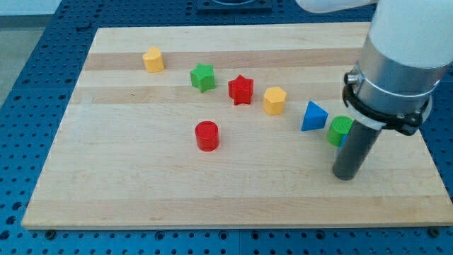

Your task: Move the blue cube towards right

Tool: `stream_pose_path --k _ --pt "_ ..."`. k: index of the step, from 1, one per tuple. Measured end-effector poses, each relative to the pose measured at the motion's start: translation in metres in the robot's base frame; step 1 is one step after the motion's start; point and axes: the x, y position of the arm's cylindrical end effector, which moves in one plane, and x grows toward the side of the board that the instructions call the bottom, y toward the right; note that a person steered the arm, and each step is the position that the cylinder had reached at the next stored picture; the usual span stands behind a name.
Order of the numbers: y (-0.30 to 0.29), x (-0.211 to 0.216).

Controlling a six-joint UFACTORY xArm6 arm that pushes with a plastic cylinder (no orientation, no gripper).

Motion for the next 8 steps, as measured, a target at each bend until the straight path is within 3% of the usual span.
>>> stream_pose_path --k 3,4,8 --pt "-0.055 0.0" --pt "-0.055 -0.022" --pt "-0.005 -0.026"
